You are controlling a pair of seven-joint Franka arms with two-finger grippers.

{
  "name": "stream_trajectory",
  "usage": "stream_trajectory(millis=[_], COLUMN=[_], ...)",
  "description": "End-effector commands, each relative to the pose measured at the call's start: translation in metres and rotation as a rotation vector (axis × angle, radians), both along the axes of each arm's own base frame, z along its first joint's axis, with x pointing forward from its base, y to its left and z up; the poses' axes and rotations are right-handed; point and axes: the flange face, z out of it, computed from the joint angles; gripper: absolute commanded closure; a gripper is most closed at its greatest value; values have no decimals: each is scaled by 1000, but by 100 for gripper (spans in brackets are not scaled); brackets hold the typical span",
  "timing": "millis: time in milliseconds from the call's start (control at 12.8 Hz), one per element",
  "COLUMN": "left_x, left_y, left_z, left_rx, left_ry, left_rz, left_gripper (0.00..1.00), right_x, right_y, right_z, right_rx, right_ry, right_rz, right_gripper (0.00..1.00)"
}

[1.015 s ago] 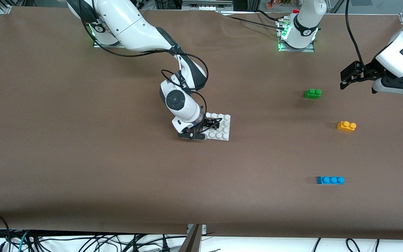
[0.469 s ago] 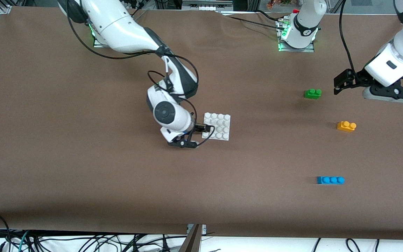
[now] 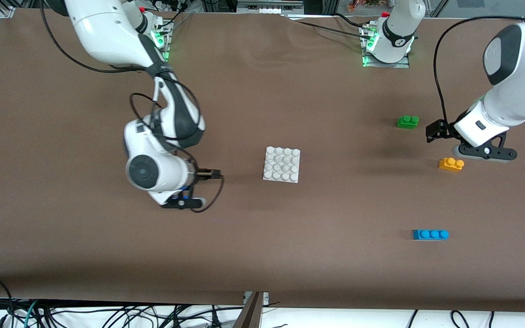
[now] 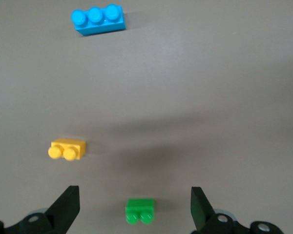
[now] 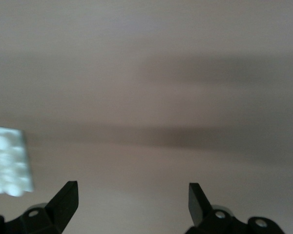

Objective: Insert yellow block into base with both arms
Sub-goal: 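Retract the right arm while the left gripper grasps the yellow block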

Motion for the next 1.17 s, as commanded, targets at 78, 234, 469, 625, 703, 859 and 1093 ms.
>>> stream_trajectory(millis=[78,234,469,625,703,859,1093], left_x=[4,9,7,4,2,-3,-14], left_y=[55,84,113,127,132,147,155], left_z=[-66,-108,-154,-179,-188,-198,-210], left_rx=[2,-2,-8,-10,-11,-6,-13], left_ry=[24,24,14,12,19,36,65], left_rz=[-115,-141,-219,-230,-225,-202,-209], left_gripper=[0,0,0,0,0,0,0], right_x=[8,13,10,-5,-16,-43,-87], right_y=[-75,-109,-135,-162,-179,-210,-240], right_z=[26,49,91,124,142,184,248], right_rx=[-56,-76,-79,-103,-96,-84,-111], right_ry=[14,-8,-44,-76,-84,-131,-211], right_rz=[-21,-45,-64,-79,-89,-77,-99], right_gripper=[0,0,0,0,0,0,0])
